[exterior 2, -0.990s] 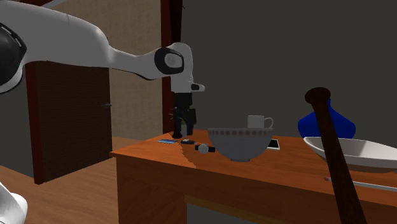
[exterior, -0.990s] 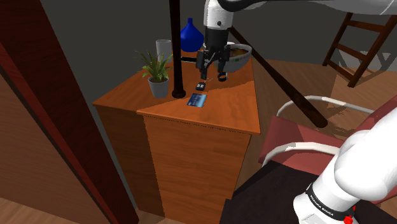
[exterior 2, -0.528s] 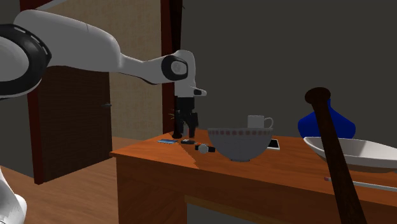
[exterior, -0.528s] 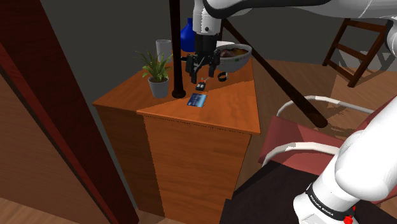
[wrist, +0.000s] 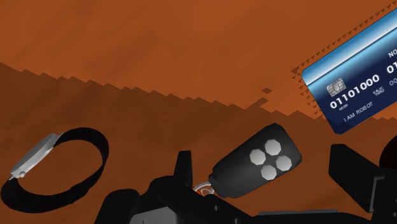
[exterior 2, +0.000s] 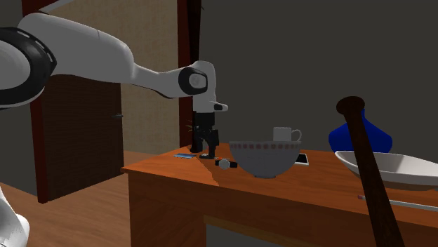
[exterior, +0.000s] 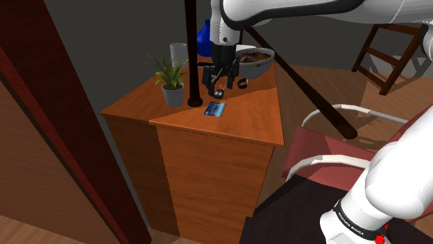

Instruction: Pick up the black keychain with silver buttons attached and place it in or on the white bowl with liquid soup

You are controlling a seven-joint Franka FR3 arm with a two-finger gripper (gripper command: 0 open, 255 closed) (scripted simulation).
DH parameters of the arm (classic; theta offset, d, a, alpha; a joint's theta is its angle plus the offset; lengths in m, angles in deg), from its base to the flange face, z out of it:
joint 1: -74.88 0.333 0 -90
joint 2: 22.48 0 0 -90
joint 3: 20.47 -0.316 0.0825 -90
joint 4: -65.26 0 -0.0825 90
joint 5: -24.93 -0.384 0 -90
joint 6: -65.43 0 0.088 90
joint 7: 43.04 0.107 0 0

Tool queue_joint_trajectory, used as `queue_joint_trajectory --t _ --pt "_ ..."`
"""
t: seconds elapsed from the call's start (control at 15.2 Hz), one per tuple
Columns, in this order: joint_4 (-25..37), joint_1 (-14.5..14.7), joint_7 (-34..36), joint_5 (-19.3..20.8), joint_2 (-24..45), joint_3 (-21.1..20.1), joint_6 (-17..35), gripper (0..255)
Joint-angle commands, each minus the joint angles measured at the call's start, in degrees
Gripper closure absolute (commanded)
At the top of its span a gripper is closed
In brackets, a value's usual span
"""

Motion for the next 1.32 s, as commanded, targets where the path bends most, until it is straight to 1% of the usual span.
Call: queue_joint_trajectory --t 0.0,0.07,0.13,0.73,1.25 --pt "-0.02 0.0 0.0 0.0 0.0 0.0 0.03 0" --pt "-0.01 0.0 0.0 0.0 0.0 0.0 0.01 0" --pt "-0.01 0.0 0.0 0.0 0.0 0.0 0.01 255" --pt "-0.02 0.0 0.0 0.0 0.0 0.0 0.03 255" --pt "7.49 0.01 0.29 0.33 1.16 -0.06 -6.37 255"
